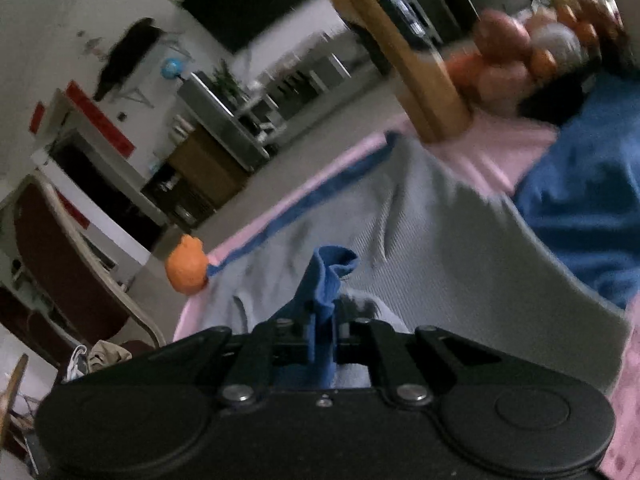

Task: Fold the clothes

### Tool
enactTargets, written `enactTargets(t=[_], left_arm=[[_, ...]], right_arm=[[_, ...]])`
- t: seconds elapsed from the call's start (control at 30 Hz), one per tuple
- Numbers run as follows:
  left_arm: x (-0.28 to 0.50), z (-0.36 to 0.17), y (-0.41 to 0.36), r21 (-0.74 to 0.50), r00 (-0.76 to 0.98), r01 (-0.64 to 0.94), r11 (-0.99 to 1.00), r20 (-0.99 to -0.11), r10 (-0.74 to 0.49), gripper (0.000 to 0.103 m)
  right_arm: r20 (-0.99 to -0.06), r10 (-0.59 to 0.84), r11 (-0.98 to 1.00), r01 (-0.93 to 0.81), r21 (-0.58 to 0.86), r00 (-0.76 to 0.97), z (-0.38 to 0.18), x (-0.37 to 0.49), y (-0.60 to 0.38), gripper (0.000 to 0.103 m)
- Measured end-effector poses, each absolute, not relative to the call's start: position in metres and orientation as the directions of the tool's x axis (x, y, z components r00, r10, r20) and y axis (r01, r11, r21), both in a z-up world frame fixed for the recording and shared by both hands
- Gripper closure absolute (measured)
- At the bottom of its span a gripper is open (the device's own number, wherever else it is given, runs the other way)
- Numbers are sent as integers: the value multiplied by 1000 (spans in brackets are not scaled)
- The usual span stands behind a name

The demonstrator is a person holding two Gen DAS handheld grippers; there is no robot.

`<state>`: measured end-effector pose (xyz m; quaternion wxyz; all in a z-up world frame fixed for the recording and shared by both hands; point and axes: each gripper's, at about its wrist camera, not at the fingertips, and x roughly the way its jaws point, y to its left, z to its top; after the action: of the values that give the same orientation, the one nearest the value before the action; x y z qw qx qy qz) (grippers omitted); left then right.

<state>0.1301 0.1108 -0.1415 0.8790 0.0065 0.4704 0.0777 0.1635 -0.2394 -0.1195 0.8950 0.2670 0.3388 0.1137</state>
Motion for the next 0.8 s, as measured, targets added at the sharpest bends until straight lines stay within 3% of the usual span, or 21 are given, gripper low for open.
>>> enactTargets(t=[0.07,0.2,0.3,0.43,0.5,0.6,0.77,0.8], left_arm=[[131,-143,110,89,535,-126,988,-833,143,83],[128,-142,111,76,526,-122,990,-841,129,81],[115,-127,123,-11,558,-149,989,-826,75,82],[103,-102,142,-167,673,-159,973,-739,-17,82],[117,-102,143,-165,680,-169,972,-733,-7,85],[145,-108,138,-133,677,-171,976,-736,18,90],[197,-138,127,-61,635,-189,980,-769,75,93],[204,-146,130,-60,614,-209,976,-785,83,87]], right_arm=[[-582,329,873,-5,488,743,-121,165,-236,96],[-745,212,930,103,353,633,-158,190,-231,95],[-801,187,928,166,335,568,-167,193,-234,80],[-742,203,890,196,412,639,-139,174,-253,73],[-685,246,862,168,478,686,-131,170,-259,74],[-620,404,773,112,625,673,-140,187,-260,87],[-563,560,630,128,766,608,-177,222,-249,86],[-574,553,622,160,767,604,-185,228,-251,86]])
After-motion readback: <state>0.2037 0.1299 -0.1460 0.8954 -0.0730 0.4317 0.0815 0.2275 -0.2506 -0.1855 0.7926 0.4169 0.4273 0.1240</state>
